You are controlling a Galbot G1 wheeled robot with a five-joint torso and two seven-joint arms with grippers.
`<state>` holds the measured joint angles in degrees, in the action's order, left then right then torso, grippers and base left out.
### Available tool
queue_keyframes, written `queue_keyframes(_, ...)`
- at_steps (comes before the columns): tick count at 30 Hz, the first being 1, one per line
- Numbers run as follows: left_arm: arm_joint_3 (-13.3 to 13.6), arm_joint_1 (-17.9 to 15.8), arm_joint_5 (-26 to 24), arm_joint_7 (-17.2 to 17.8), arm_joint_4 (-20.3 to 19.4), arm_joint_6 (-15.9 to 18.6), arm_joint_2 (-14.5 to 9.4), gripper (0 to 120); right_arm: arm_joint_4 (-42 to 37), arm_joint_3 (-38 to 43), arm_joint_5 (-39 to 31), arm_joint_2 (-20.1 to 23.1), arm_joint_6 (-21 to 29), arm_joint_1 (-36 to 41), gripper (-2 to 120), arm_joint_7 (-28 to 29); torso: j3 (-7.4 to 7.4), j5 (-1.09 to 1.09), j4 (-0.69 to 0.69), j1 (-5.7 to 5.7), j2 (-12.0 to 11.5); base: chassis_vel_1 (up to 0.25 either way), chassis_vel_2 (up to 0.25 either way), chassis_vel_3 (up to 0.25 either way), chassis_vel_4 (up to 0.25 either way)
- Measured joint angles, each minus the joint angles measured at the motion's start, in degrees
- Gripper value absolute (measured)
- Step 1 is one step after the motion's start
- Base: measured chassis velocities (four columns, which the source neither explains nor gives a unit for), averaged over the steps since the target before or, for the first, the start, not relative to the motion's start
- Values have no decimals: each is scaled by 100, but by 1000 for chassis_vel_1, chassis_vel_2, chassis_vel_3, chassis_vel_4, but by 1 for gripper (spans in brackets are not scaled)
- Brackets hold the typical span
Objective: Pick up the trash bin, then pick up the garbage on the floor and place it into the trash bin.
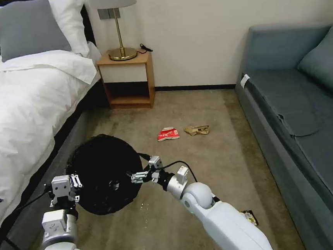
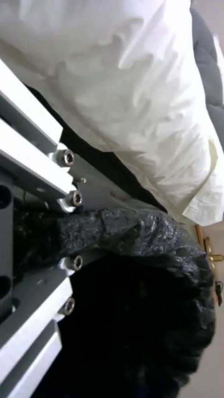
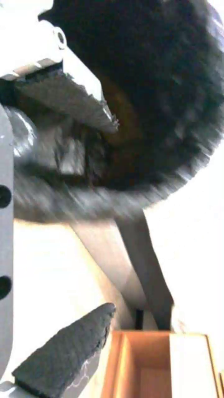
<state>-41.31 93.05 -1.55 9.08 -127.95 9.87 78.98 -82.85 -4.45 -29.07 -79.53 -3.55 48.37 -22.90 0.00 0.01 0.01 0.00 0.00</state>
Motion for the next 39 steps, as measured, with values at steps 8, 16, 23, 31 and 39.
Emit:
queue_keyframes(8, -85, 18, -55, 0, 136, -146, 13, 4, 93, 485, -539, 59, 152, -591, 100, 103, 0, 0, 0, 0, 0, 0, 0, 0, 0)
queue_keyframes(16, -133, -73, -89, 81, 496, -318, -35, 4, 173, 773, -910, 259, 388, -978, 100, 301, 0, 0, -1, 0, 0, 0, 0, 0, 0)
queue_keyframes(23, -122, -172, -167, 73, 675, -460, -140, 4, 448, 876, -1055, 686, 713, -1284, 100, 554, 0, 1, -1, 0, 0, 0, 0, 0, 0)
queue_keyframes(31, -43, -183, -326, 47, 818, -616, -285, 4, 991, 476, -1074, 1610, 873, -1802, 100, 699, 0, 0, -1, 0, -1, 0, 0, 0, 0)
queue_keyframes(39, -77, -270, -504, 109, 966, -733, -583, 4, 551, 276, -1178, 2719, 1401, -1563, 100, 894, 0, 3, -2, 0, 0, 0, 0, 0, 0)
